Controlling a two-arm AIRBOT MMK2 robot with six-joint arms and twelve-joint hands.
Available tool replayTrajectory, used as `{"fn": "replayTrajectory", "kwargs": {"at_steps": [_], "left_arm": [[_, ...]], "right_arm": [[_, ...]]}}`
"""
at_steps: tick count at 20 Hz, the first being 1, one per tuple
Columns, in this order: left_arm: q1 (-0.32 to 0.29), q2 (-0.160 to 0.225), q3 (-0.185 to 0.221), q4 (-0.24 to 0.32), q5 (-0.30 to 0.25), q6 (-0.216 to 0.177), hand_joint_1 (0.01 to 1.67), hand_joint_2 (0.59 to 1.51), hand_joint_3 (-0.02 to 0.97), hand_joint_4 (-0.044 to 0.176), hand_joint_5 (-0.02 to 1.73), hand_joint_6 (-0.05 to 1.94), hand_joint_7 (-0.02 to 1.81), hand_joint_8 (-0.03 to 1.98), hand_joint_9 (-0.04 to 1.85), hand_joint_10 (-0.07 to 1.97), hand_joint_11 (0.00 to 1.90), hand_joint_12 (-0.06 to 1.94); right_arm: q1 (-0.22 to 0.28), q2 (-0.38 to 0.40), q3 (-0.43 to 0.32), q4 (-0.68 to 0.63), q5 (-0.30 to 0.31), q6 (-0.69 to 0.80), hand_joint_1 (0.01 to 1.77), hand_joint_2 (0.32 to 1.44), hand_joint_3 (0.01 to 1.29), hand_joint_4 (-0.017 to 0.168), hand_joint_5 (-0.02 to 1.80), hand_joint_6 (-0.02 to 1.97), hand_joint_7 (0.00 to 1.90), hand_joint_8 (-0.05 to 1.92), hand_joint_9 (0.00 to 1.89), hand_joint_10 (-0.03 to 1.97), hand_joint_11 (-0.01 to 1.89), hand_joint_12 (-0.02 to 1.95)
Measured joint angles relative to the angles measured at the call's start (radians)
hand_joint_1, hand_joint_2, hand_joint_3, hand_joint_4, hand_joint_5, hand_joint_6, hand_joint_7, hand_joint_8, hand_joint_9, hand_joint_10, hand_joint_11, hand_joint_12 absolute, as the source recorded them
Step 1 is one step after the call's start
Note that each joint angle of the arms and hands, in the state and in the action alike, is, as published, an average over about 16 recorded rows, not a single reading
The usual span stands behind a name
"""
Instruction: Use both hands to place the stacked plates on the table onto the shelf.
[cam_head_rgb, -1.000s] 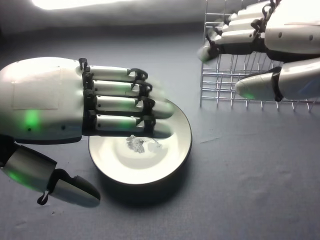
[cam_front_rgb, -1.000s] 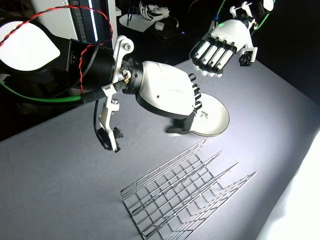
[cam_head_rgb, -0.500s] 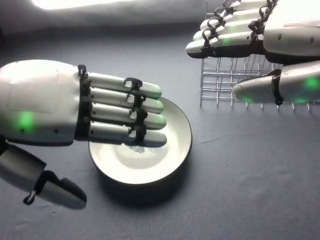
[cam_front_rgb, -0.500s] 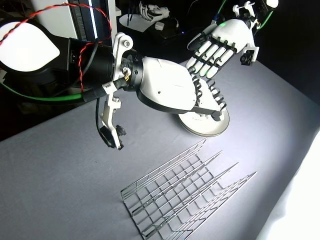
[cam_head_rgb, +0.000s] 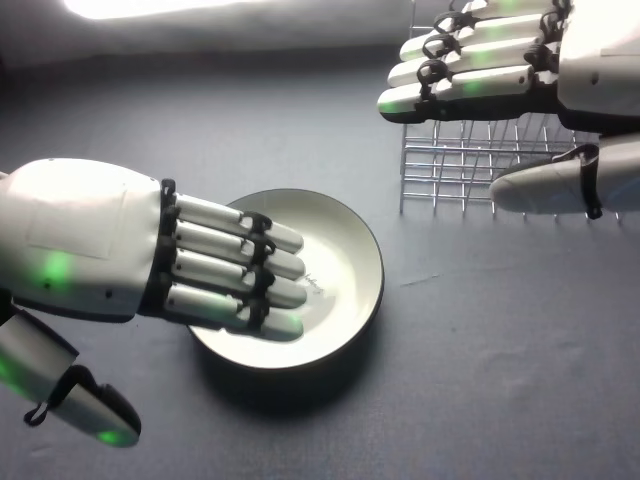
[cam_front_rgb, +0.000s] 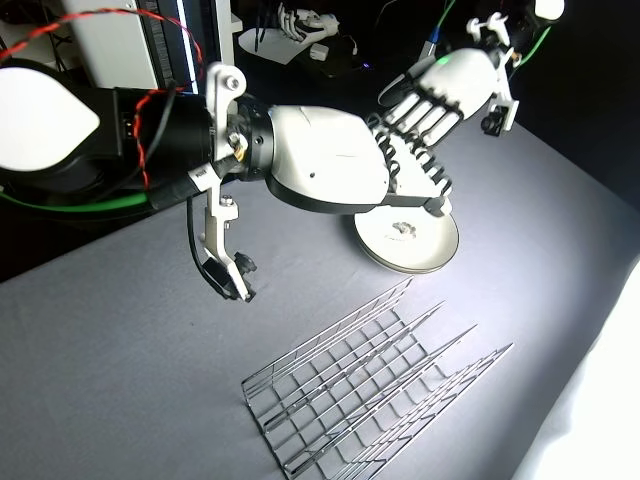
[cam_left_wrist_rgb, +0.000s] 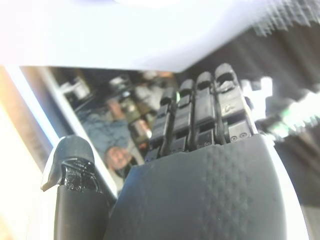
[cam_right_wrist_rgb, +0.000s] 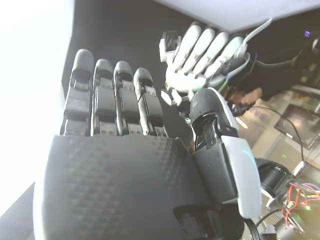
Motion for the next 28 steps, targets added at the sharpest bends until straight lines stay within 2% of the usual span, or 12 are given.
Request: {"fn": "replayTrajectory", "kwargs": {"at_steps": [4, 10, 19, 28], "left_arm": [[0.019, -0.036, 0.044, 0.050, 0.000, -0.025, 0.02, 1.178, 0.019, 0.002, 0.06, 0.00, 0.04, -0.01, 0.02, 0.01, 0.02, 0.02], [0.046, -0.091, 0.117, 0.079, 0.020, -0.034, 0.02, 1.168, 0.019, 0.000, 0.05, 0.00, 0.03, -0.01, 0.02, 0.01, 0.02, 0.02], [0.071, -0.144, 0.197, 0.102, 0.050, -0.003, 0.02, 1.167, 0.019, 0.002, 0.03, 0.00, 0.03, -0.01, 0.02, 0.01, 0.02, 0.01], [0.089, -0.161, 0.243, 0.126, 0.054, 0.022, 0.02, 1.158, 0.019, 0.005, 0.02, 0.00, 0.02, -0.01, 0.02, 0.01, 0.02, 0.01]], "right_arm": [[-0.004, 0.001, 0.012, 0.000, 0.025, -0.001, 0.03, 1.44, 0.01, 0.006, 0.14, 0.02, 0.13, 0.01, 0.11, 0.03, 0.02, 0.49], [-0.004, 0.004, 0.016, 0.005, 0.018, -0.001, 0.03, 1.44, 0.01, 0.006, 0.13, 0.02, 0.13, 0.01, 0.10, 0.03, 0.02, 0.45], [-0.004, 0.009, 0.017, 0.011, 0.002, -0.001, 0.03, 1.43, 0.01, 0.006, 0.14, 0.02, 0.14, 0.01, 0.10, 0.03, 0.02, 0.42], [-0.004, 0.012, 0.017, 0.010, -0.002, -0.001, 0.03, 1.43, 0.01, 0.007, 0.16, 0.02, 0.15, 0.01, 0.12, 0.03, 0.02, 0.46]]}}
